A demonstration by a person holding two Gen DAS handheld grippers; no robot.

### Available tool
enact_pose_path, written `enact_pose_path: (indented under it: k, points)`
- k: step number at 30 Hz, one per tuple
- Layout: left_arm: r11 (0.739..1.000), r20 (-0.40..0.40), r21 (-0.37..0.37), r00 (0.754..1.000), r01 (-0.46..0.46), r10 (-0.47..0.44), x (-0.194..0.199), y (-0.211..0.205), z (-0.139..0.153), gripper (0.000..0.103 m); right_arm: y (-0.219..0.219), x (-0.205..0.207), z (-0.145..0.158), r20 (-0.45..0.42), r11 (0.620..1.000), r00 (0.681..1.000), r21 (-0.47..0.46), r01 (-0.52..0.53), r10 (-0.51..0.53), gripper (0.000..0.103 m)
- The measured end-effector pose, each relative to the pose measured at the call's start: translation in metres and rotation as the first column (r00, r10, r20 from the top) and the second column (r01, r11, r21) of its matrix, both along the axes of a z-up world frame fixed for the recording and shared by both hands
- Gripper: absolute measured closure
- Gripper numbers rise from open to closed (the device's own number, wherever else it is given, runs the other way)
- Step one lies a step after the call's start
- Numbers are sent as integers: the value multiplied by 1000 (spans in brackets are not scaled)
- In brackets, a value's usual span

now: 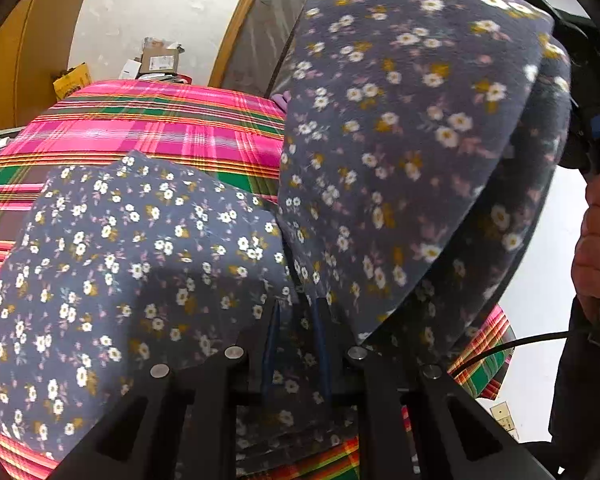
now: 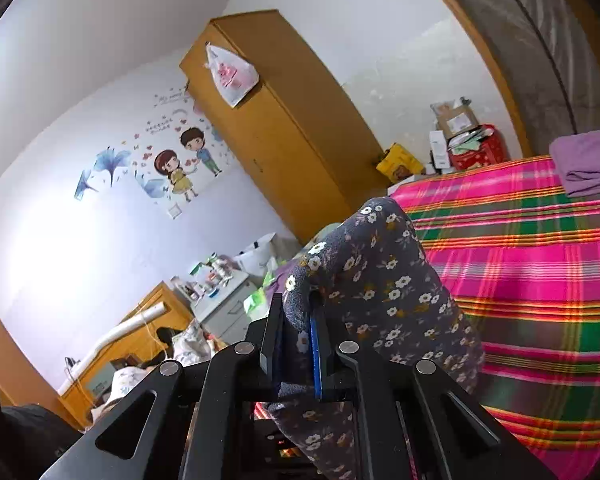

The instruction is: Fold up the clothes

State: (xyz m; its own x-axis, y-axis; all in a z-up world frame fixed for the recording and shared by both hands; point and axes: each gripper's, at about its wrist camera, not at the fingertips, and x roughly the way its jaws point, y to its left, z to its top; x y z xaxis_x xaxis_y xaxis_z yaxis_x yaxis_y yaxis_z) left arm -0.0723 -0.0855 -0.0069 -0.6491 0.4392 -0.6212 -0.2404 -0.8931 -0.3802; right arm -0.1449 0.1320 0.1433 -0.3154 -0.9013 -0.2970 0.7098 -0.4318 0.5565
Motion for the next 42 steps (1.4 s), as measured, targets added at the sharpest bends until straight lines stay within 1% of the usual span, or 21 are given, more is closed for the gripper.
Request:
enact_pose_path:
  k: [8, 16, 23, 29, 33, 34, 35, 36, 37, 39, 42]
  points:
    - [999, -3, 3, 999, -54, 54, 13, -23, 0, 86, -47, -9, -11, 26, 996, 997, 49, -70, 69, 92]
    - [988, -15, 24, 988, -153, 154, 31, -59, 1, 86, -95, -13, -32, 75, 984, 989, 114, -138, 130, 92]
    - [961, -8, 47, 962, -273, 274, 45, -102, -4, 86, -140, -18, -57, 117, 963, 978, 190, -190, 170, 91]
    - [935, -12, 80, 938, -345, 347, 61, -132, -5, 86, -182, -23, -85, 157, 932, 970, 283, -224, 185, 91]
    - [914, -20, 120, 920, -387, 392, 70, -154, -3, 86, -209, -23, -108, 193, 900, 961, 352, -258, 200, 87]
    - [909, -22, 126, 915, -396, 402, 72, -157, -2, 86, -216, -23, -116, 215, 886, 955, 375, -273, 204, 85]
    - [905, -25, 131, 911, -405, 411, 74, -161, -1, 86, -219, -23, -121, 233, 879, 950, 381, -287, 209, 83]
    - [900, -29, 135, 907, -413, 421, 77, -164, 0, 86, -221, -22, -124, 242, 876, 945, 379, -299, 218, 79]
    - [898, -33, 138, 904, -418, 426, 80, -167, 0, 83, -222, -20, -124, 245, 876, 943, 371, -307, 227, 74]
    - [892, -39, 150, 899, -426, 436, 81, -172, 2, 80, -221, -17, -120, 234, 885, 942, 346, -312, 241, 70]
    - [887, -44, 175, 896, -428, 442, 78, -177, 3, 79, -212, -12, -104, 191, 903, 948, 305, -304, 254, 69]
